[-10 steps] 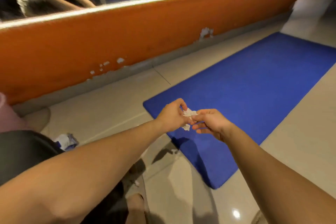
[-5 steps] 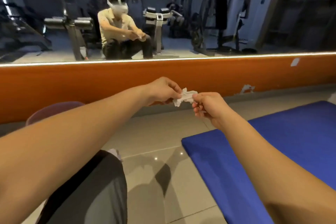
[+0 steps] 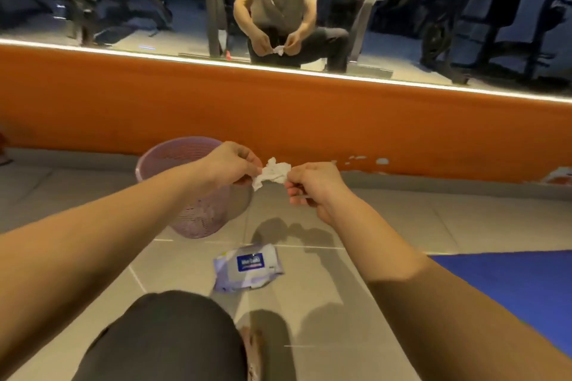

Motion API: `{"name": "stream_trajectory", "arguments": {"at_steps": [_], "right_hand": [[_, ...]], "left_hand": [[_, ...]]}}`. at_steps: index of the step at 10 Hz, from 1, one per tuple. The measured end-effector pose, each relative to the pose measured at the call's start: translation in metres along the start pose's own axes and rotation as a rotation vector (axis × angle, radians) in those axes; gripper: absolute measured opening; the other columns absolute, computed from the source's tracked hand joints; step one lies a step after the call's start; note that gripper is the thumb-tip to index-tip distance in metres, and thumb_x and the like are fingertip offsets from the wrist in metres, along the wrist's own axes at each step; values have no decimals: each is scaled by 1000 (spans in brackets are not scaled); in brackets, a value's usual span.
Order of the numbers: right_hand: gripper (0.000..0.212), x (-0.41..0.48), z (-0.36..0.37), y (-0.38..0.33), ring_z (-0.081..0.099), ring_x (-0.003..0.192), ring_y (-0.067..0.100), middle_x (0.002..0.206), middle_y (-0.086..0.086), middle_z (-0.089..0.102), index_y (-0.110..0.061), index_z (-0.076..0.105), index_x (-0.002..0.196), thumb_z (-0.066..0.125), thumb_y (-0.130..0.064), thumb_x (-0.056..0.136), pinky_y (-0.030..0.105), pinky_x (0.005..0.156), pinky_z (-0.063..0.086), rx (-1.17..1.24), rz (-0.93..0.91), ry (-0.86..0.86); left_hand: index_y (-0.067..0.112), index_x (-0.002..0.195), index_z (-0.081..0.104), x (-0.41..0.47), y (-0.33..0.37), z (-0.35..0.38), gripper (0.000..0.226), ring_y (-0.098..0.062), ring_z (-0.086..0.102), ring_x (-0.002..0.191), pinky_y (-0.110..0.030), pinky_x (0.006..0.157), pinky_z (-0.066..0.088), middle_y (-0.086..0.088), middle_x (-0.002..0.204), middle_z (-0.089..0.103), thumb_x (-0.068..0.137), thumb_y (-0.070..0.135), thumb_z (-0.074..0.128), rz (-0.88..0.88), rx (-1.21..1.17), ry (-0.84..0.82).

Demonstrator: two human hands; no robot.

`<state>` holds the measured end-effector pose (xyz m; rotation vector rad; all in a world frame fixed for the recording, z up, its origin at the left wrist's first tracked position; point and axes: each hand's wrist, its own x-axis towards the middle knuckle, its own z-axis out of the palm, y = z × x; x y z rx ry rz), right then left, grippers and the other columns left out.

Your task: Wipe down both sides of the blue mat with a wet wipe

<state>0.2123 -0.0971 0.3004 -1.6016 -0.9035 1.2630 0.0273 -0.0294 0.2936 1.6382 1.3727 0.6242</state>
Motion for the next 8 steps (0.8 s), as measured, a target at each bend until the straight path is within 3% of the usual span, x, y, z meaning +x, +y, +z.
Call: {"name": "stream_trajectory", "arguments": {"at_steps": [1, 3, 4, 6, 7, 8], "right_hand": [[11, 39, 49, 0, 57, 55, 17, 76, 15, 66, 0, 67, 104, 62, 2, 94, 27, 48, 54, 23, 29, -65], [5, 112, 136, -5, 60, 55, 18, 71, 13, 67, 0, 67, 96, 66, 2, 92, 29, 51, 56, 45, 41, -129], [7, 145, 166, -8, 61, 57, 19, 70, 12, 66, -1, 65, 96, 61, 5, 95, 29, 49, 56, 24, 55, -117], [12, 192, 183, -2, 68, 62, 20, 85, 17, 72, -2, 64, 107, 56, 2, 99, 27, 49, 57, -143, 115, -143], [17, 200, 180, 2, 70, 64, 24, 93, 21, 73, 0, 63, 116, 57, -5, 100, 28, 52, 58, -235, 159, -169], [18, 203, 167, 7, 74, 69, 28, 95, 21, 73, 1, 65, 114, 59, -9, 100, 41, 68, 64, -317, 173, -173]], "left_hand": [[9, 90, 75, 27, -38, -37, 13, -20, 68, 77, -34, 73, 58, -8, 83, 74, 88, -3, 69, -77, -1, 112], [4, 86, 76, 82, -96, -103, 7, -16, 57, 57, -25, 53, 50, -7, 68, 70, 81, 4, 81, -221, -89, 318], [6, 82, 75, 113, -116, -119, 6, -15, 57, 57, -26, 53, 49, -6, 64, 68, 82, 3, 80, -264, -97, 316], [3, 84, 75, 161, -157, -126, 4, -21, 70, 71, -33, 68, 61, -14, 79, 75, 84, -1, 76, -298, -35, 289], [8, 79, 74, 177, -175, -122, 6, -23, 71, 72, -36, 68, 62, -13, 78, 75, 84, 6, 72, -319, 146, 224], [13, 82, 70, 182, -178, -116, 6, -24, 68, 64, -34, 53, 54, -9, 74, 72, 83, 15, 65, -304, 392, 153]]}}
